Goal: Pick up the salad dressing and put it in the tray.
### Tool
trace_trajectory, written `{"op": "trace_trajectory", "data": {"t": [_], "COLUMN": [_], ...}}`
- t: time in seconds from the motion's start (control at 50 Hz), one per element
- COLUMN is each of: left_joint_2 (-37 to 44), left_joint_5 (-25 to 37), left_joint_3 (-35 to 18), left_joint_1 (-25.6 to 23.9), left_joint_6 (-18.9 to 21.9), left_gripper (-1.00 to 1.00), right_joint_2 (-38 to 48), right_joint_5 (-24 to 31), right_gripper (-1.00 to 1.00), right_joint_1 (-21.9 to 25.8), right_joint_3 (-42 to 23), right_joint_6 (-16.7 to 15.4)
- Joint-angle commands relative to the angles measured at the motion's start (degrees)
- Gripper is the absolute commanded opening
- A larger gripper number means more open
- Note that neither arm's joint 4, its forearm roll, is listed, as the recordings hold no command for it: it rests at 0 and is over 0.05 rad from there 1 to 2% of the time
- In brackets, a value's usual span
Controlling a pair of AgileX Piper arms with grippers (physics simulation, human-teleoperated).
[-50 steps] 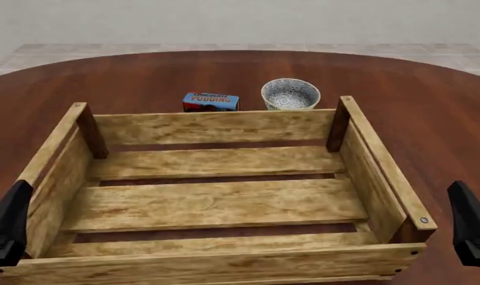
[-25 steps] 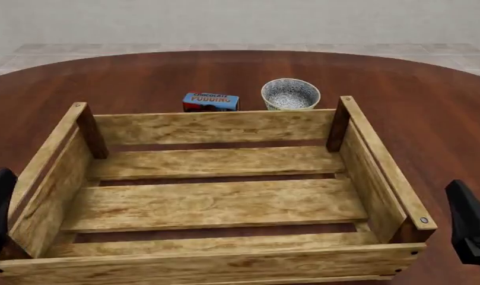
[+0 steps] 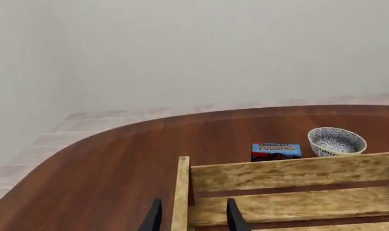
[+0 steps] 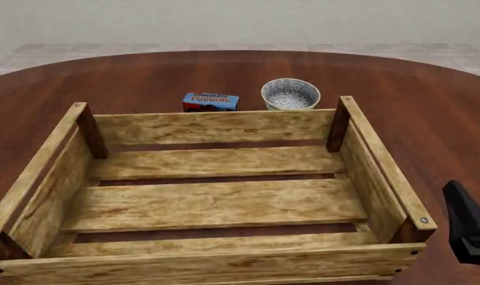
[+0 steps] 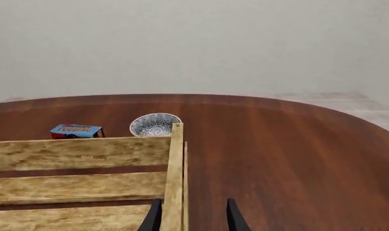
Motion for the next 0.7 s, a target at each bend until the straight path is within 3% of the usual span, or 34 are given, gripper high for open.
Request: {"op": "trace_trajectory", "data": {"t": [0.02, 0.2, 0.36, 0.7], "left_joint_2": [3.2, 4.6, 7.5, 13.9], "left_joint_5": [3.2, 6.0, 8.4, 11.7], "left_joint_3": [-4.9, -7.9, -10.7, -14.8], "left_joint_1": [4.9, 9.5, 17.5, 26.7], "left_joint_6": [-0.4, 0.0, -2.8, -9.2], "left_gripper": [1.00, 1.00, 1.00, 1.00], "right_joint_2": [0.7, 0.7, 1.7, 1.3], "right_joint_5": [-0.3, -0.2, -0.9, -0.6], "right_gripper": [1.00, 1.00, 1.00, 1.00], "right_joint_1": [0.2, 0.4, 0.9, 0.9], "right_joint_3": [0.0, 0.1, 0.1, 0.0], "right_joint_6": [-0.4, -0.7, -0.8, -0.5]}}
